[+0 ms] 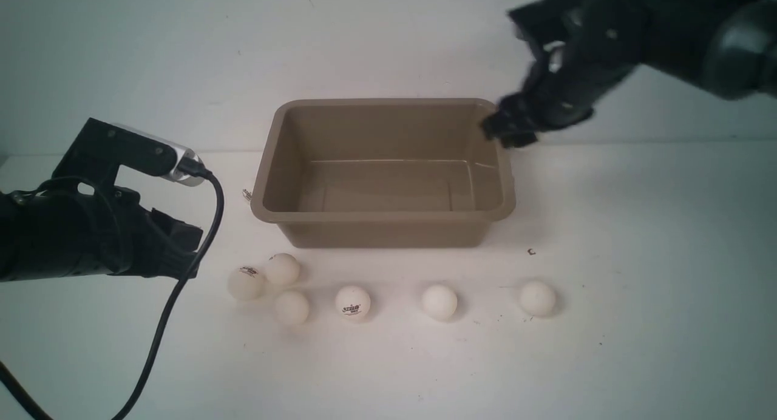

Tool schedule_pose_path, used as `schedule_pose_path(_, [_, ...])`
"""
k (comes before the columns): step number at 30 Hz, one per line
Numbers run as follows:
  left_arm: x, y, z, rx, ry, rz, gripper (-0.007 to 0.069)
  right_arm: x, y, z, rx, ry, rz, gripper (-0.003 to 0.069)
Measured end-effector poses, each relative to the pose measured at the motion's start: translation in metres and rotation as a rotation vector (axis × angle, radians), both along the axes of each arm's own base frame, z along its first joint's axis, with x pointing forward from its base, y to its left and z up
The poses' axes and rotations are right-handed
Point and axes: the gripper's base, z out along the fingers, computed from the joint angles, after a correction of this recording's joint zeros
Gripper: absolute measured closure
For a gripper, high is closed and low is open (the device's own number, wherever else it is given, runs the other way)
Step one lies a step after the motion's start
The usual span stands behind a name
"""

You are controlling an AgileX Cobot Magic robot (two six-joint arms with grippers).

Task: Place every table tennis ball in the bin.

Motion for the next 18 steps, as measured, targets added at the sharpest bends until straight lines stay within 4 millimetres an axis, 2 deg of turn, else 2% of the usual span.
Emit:
schedule_pose_path(3, [0.000, 0.000, 0.000, -0.002, 0.002, -0.003, 0.0510, 0.007, 0.025, -0.007, 0.006, 0.015, 0.039, 0.0299])
schedule_pose_path(8, [-0.001, -0.001, 0.000, -0.004, 0.005, -0.007, 0.0510, 0.016, 0.045, -0.031, 0.011, 0.081, 0.070, 0.0299])
schedule_pose_path(14, [-0.001, -0.001, 0.000, -0.007, 0.009, -0.012, 0.0510, 0.020, 0.051, -0.040, 0.052, 0.117, 0.070, 0.0295])
schedule_pose_path(18, [-0.001, -0.002, 0.000, -0.010, 0.012, -0.016, 0.0510, 0.020, 0.051, -0.039, 0.049, 0.113, 0.073, 0.0239])
